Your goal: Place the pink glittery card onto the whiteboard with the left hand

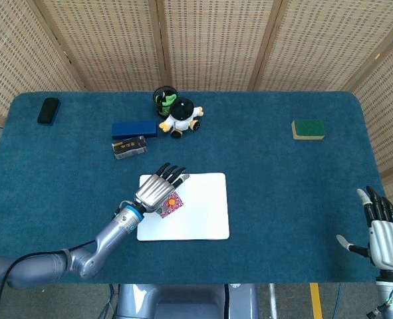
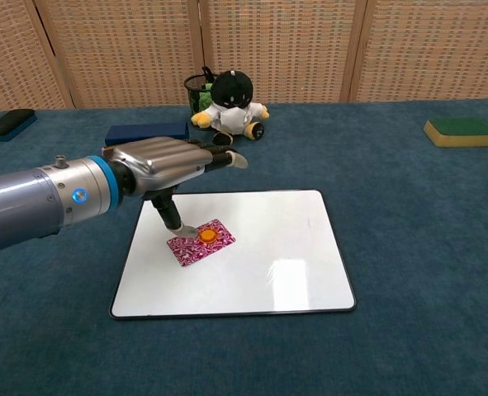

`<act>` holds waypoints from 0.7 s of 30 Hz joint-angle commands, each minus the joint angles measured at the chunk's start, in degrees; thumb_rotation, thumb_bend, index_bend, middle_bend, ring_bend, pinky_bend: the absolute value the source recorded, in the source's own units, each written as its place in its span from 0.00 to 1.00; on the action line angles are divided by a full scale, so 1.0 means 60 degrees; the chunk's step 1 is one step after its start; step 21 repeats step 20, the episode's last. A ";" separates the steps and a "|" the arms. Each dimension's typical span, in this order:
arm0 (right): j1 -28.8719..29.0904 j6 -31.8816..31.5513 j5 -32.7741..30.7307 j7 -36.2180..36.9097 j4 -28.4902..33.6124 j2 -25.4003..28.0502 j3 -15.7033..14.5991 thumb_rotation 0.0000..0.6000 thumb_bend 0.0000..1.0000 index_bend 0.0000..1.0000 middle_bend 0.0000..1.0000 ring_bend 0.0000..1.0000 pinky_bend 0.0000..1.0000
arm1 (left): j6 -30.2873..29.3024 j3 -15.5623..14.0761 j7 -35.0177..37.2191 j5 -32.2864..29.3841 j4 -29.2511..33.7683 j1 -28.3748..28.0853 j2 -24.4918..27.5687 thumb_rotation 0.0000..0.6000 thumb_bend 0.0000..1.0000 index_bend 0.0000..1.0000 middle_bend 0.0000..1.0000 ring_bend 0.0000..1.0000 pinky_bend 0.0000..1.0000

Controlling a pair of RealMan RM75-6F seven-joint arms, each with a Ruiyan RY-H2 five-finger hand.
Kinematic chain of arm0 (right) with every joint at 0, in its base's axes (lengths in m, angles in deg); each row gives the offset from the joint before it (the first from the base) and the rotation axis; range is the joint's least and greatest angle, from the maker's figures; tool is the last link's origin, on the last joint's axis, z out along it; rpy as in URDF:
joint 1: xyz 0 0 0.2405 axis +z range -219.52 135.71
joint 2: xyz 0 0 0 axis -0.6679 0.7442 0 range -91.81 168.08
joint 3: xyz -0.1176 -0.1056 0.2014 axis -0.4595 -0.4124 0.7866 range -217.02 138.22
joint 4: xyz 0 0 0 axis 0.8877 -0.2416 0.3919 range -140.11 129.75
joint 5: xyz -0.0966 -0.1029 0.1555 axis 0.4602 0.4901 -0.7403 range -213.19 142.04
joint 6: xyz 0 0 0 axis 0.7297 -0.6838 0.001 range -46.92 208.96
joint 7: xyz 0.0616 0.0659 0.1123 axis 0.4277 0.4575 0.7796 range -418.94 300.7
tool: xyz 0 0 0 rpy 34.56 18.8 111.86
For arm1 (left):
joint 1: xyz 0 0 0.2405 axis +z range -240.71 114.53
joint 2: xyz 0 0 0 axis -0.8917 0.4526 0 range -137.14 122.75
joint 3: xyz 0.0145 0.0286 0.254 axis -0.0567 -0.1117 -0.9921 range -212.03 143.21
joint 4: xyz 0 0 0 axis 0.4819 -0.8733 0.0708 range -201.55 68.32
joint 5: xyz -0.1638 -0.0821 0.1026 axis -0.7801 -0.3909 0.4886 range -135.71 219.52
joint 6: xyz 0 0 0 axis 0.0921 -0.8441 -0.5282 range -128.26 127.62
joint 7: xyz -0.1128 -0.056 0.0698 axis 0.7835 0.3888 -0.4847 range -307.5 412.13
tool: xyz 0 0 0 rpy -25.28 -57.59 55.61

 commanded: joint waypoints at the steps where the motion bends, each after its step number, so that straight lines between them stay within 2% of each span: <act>1: 0.0002 0.0004 0.0003 0.0002 -0.0013 0.0000 -0.0002 1.00 0.00 0.00 0.00 0.00 0.00 | -0.0742 -0.0100 0.0421 0.0753 0.0862 0.0366 0.0810 1.00 0.10 0.00 0.00 0.00 0.00; 3: 0.0000 -0.0007 0.0015 -0.0009 -0.0015 -0.0002 -0.0004 1.00 0.00 0.00 0.00 0.00 0.00 | -0.1424 -0.0293 0.0635 0.1402 0.1293 0.0729 0.1434 1.00 0.01 0.00 0.00 0.00 0.00; 7: -0.0008 -0.0047 0.0049 -0.0057 -0.0018 -0.0016 -0.0010 1.00 0.00 0.00 0.00 0.00 0.00 | -0.3136 -0.0820 0.0946 0.2300 0.1454 0.1821 0.2427 1.00 0.00 0.00 0.00 0.00 0.00; 9: -0.0006 -0.0062 0.0059 -0.0134 -0.0004 -0.0031 -0.0012 1.00 0.00 0.00 0.00 0.00 0.00 | -0.3925 -0.1116 0.1528 0.2563 0.1360 0.2471 0.2902 1.00 0.00 0.00 0.00 0.00 0.00; 11: -0.0006 -0.0079 0.0073 -0.0194 0.0004 -0.0042 -0.0015 1.00 0.00 0.00 0.00 0.00 0.00 | -0.4366 -0.1289 0.2166 0.2663 0.1184 0.2891 0.3189 1.00 0.00 0.00 0.00 0.00 0.00; 16: -0.0027 -0.0179 0.0097 -0.0328 0.0002 -0.0101 -0.0001 1.00 0.00 0.00 0.00 0.00 0.00 | -0.5944 -0.1933 0.5016 0.2934 -0.0036 0.4555 0.3930 1.00 0.00 0.00 0.00 0.00 0.00; 20: -0.0038 -0.0283 0.0113 -0.0485 -0.0064 -0.0171 0.0031 1.00 0.00 0.00 0.00 0.00 0.00 | -0.6727 -0.2032 0.5756 0.2271 -0.0618 0.5754 0.3987 1.00 0.00 0.00 0.00 0.00 0.00; 21: -0.0038 -0.0283 0.0113 -0.0485 -0.0064 -0.0171 0.0031 1.00 0.00 0.00 0.00 0.00 0.00 | -0.6727 -0.2032 0.5756 0.2271 -0.0618 0.5754 0.3987 1.00 0.00 0.00 0.00 0.00 0.00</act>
